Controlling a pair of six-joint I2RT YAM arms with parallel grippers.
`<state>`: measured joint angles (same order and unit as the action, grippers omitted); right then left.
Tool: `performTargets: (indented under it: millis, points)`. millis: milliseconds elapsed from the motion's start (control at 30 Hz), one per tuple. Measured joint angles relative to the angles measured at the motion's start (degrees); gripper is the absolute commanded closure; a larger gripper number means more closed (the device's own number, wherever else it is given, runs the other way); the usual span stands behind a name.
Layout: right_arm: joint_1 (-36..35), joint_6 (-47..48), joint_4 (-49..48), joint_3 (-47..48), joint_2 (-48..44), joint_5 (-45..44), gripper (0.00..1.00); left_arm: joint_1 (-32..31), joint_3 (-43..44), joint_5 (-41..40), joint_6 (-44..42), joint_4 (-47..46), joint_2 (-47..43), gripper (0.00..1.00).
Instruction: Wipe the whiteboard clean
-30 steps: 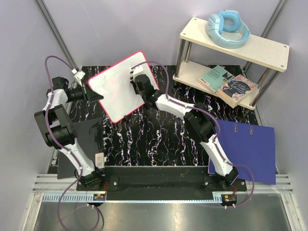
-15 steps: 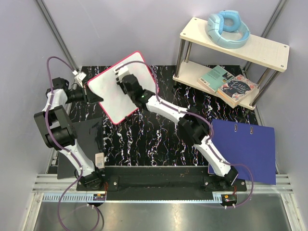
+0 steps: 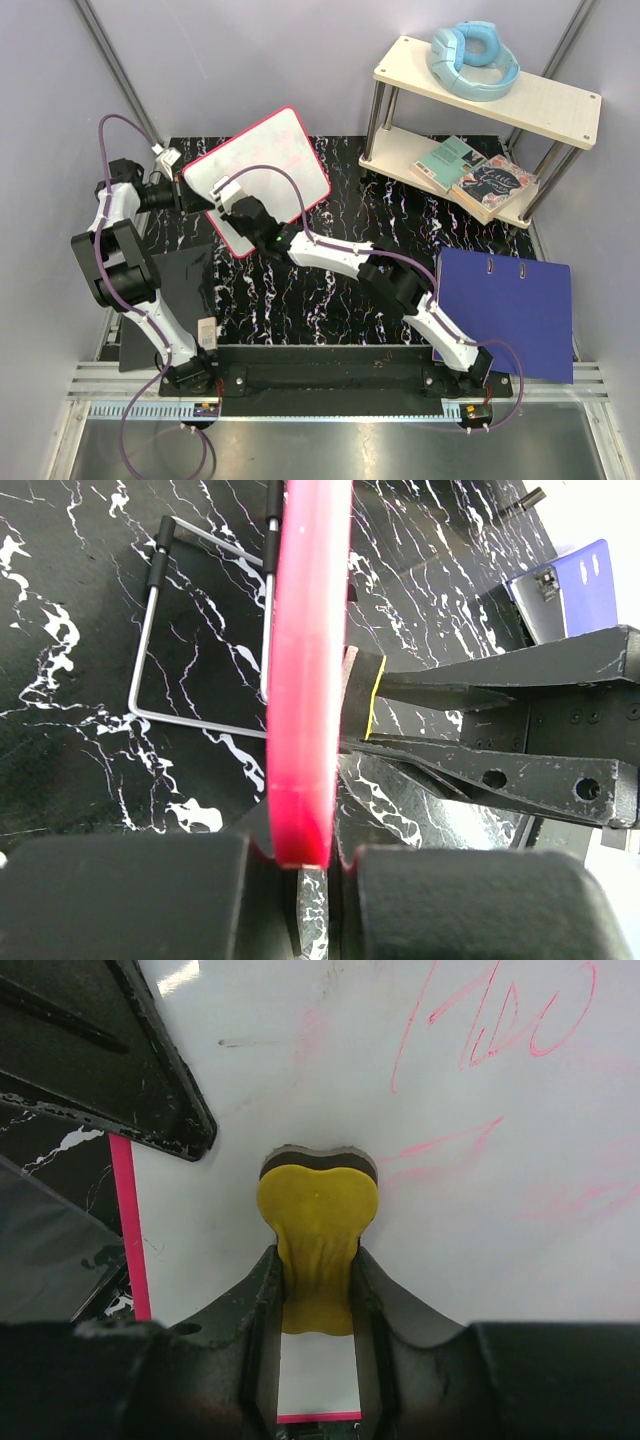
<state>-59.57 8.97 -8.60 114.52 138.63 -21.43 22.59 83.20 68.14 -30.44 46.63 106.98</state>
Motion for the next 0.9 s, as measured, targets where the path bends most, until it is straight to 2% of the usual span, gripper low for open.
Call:
performTargets:
  millis: [167, 367, 600, 767, 900]
  points:
    - [0.33, -1.73, 3.26, 3.45, 0.96, -1.01, 1.0, -0.11, 0.37, -0.33, -0.44, 0.39, 0.0, 1.0]
    - [2.43, -3.52, 1.7, 3.41, 0.42, -0.87, 1.0, -0.26, 0.79, -0.44, -1.66, 1.44, 0.0, 1.0]
    - [10.97, -4.15, -3.98, -0.22, -1.53, -2.75, 1.0, -0.26, 0.87, -0.42, -2.99, 3.41, 0.0, 1.0]
    - [17.86, -5.38, -3.74, -1.2, -1.4, -4.81, 1.0, -0.37, 1.22, -0.39, -4.79, 5.38, -0.04, 1.0]
    - [19.93, -5.64, -3.5, -1.33, -0.87, -4.61, 1.0, -0.57, 1.75, -0.42, -6.1, 7.21, -0.2, 1.0]
